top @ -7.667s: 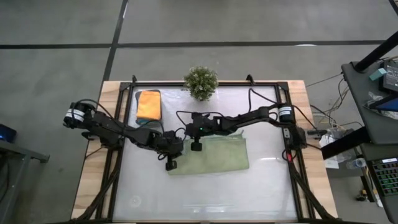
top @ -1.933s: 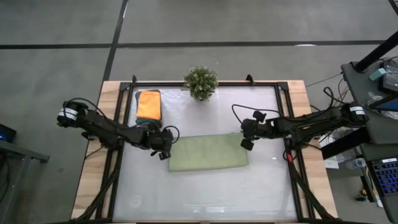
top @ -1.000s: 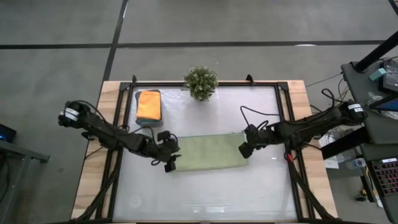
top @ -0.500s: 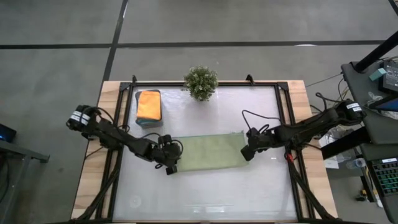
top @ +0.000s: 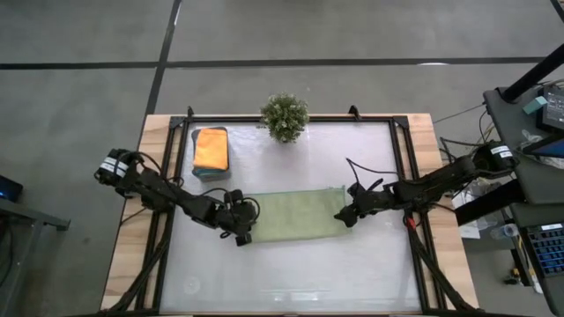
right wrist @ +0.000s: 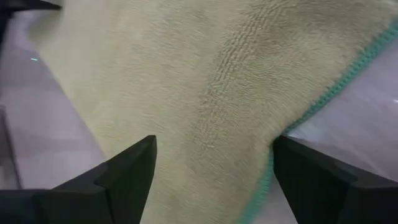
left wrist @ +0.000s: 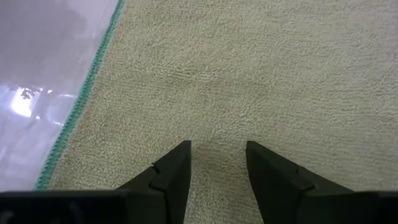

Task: Fold microfiber towels
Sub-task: Fold the green microfiber cloth

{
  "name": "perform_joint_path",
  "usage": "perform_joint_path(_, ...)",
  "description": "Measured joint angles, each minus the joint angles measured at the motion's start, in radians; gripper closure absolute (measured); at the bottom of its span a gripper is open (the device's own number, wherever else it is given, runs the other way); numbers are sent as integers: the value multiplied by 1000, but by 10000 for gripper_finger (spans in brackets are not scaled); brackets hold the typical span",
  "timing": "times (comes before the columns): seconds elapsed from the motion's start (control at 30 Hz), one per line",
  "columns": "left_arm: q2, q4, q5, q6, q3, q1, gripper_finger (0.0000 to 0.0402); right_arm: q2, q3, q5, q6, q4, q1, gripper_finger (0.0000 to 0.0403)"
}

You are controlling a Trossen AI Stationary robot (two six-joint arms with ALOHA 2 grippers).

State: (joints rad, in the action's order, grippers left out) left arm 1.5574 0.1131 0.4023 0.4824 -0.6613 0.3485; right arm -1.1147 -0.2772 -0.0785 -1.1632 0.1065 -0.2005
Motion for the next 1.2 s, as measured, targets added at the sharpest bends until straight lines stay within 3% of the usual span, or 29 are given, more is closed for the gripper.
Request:
perform_joint_path(0.13, 0, 0, 0, 0, 0, 0, 263, -1, 37, 4, 9, 118, 0, 107)
perform_joint_path(0.33, 0, 0, 0, -1, 0, 0, 263, -2, 43, -33, 29, 136, 0, 140)
perform_joint_path(0.67, 0, 0, 12, -8, 0, 0, 263, -2, 44, -88, 108, 229, 0, 243)
perform_joint_path(0.97, -1, 0, 26, -19, -1, -1, 262, -2, 43, -105, 142, 233, 0, 376)
perform_joint_path(1.2, -8, 6, 26, -28, -1, -1, 262, 0, 43, -105, 147, 244, 0, 393)
